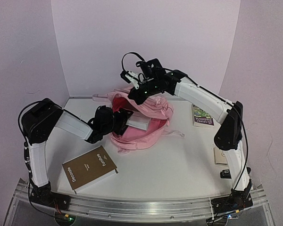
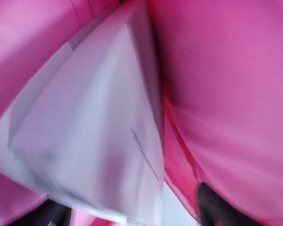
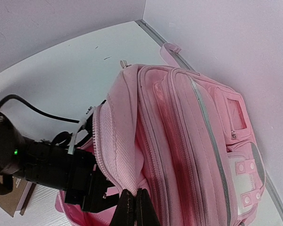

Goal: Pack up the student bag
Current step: Place the book in the student bag, then adjust the student bag at the center of the board.

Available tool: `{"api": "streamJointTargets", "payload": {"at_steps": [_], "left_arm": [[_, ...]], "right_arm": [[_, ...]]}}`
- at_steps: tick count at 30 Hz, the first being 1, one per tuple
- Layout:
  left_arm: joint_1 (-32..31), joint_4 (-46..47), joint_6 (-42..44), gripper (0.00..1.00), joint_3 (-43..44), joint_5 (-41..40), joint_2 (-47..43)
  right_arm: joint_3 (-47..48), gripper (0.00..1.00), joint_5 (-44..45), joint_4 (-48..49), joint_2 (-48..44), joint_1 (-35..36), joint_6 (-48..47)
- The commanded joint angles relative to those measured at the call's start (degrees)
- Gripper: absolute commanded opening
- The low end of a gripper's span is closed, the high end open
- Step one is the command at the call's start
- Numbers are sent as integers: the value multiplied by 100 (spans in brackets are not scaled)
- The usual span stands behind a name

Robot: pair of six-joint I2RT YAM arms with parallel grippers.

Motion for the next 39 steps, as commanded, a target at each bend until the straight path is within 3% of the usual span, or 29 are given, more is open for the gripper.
{"api": "streamJointTargets", "payload": {"at_steps": [1, 12, 21, 26, 27, 31, 34, 39], "left_arm": [[-259, -1014, 249, 99, -9, -485, -1010], [-384, -3713, 832, 100, -469, -639, -2625], [-390, -5863, 1845, 100, -937, -695, -4252], [-409, -7476, 1775, 100, -882, -812, -4827], [-416, -7738, 1621, 100, -951, -849, -4971], [-427, -8291, 967, 100, -1445, -991, -5688], [-441, -8593, 533, 100, -1744, -1134, -6123], [-446, -8774, 402, 100, -1825, -1308, -6341]], "right_arm": [[249, 0, -25, 634, 30, -59, -40], [1, 0, -176, 640, 11, -223, 49], [-1447, 0, -945, 634, -175, -216, 254], [-1808, 1, -1073, 619, 25, -214, 359], [-1814, 9, -1121, 597, 51, -218, 405], [-1953, 66, -1343, 485, -74, -114, 484], [-2252, 76, -1432, 430, -342, 151, 502], [-2503, 76, -2114, 380, -411, 498, 1148]]}}
